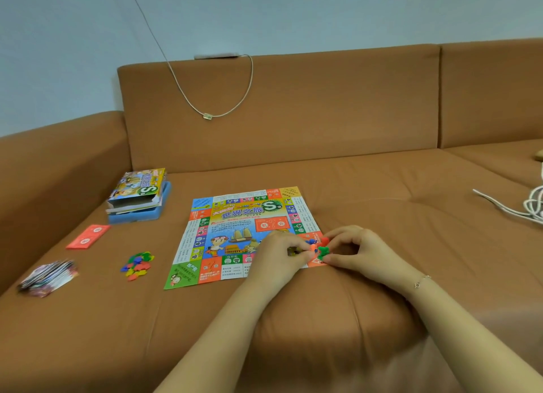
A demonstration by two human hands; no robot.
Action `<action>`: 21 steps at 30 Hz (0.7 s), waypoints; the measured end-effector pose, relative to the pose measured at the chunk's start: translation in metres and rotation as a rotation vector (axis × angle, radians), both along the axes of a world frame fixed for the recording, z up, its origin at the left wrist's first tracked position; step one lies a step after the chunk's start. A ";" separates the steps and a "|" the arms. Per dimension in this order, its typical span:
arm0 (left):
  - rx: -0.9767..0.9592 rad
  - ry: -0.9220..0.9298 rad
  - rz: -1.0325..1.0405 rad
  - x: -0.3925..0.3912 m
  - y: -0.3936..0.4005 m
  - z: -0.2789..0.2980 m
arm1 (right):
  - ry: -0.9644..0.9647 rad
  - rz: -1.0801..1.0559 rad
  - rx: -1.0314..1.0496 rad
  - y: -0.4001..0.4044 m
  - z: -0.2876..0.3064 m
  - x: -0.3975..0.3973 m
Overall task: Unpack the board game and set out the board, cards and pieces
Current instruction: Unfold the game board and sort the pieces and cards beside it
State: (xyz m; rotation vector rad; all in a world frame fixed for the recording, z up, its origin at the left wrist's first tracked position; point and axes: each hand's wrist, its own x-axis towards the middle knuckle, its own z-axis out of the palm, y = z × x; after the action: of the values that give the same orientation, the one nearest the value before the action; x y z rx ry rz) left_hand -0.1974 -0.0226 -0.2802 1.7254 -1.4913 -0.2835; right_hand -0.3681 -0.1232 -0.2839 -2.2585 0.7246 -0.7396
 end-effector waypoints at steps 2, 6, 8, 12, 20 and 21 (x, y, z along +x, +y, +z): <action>0.008 -0.011 -0.005 0.000 0.001 -0.001 | -0.012 -0.008 -0.007 0.000 -0.001 -0.001; 0.028 -0.010 -0.017 0.001 0.002 -0.002 | -0.022 -0.018 -0.014 -0.001 -0.001 -0.002; 0.036 -0.002 -0.027 0.001 0.003 -0.002 | -0.017 -0.026 -0.015 0.000 -0.001 -0.002; 0.053 0.011 -0.025 0.002 0.003 -0.002 | -0.026 -0.039 -0.007 0.004 0.001 -0.004; -0.015 0.020 0.002 0.000 0.008 -0.001 | -0.175 -0.050 0.117 0.011 0.002 -0.009; -0.024 0.031 0.016 -0.001 0.009 -0.001 | -0.199 -0.057 0.135 0.012 0.001 -0.009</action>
State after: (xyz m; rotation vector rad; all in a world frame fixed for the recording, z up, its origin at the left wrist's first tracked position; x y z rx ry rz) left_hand -0.1987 -0.0137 -0.2815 1.7051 -1.4522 -0.2817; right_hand -0.3775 -0.1113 -0.2827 -2.0170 0.7228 -0.9010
